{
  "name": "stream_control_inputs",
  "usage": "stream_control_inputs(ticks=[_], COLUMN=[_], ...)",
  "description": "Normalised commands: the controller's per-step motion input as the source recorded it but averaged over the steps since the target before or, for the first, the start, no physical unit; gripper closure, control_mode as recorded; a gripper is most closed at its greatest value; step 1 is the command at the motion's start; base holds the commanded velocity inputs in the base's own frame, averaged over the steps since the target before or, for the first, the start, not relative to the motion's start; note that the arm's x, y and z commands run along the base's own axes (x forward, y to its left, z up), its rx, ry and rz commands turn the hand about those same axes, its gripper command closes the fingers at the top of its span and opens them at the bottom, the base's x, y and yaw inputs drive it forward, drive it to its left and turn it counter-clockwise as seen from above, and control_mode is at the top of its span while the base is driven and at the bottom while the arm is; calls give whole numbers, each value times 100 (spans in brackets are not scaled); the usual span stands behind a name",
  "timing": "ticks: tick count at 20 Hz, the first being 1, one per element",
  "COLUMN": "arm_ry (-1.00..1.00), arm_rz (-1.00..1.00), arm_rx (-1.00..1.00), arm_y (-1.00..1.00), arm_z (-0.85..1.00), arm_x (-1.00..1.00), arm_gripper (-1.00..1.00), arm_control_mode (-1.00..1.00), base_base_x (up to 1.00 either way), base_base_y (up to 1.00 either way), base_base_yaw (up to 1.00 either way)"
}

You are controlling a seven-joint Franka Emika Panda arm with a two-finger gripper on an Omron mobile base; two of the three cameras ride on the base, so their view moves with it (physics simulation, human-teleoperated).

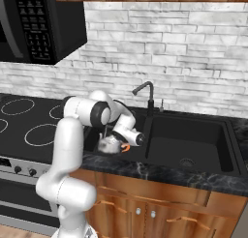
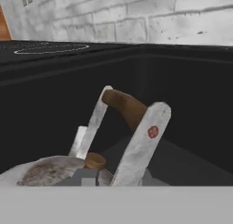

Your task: Open the cabinet, pick the kettle from the cabinet, and place it in the sink.

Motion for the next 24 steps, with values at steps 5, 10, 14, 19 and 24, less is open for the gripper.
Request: stream_control_inputs(ticks=[5,10,14,19,24], arm_ry=[0,5,16,14,13], arm_rz=[0,0,0,0,-2], arm_rx=[-5,-13,-7,-7,-2], arm_y=[18,16,8,6,0], arm_z=[-23,-22,-11,-13,-8], arm_x=[-13,-15,-13,-19,-15], arm_gripper=[100,-100,-100,-100,-100], arm_control_mode=[-100,-100,-100,-100,-100], base_base_x=[0,0,0,0,0], base_base_y=[0,0,0,0,0], base_base_yaw=[0,0,0,0,0])
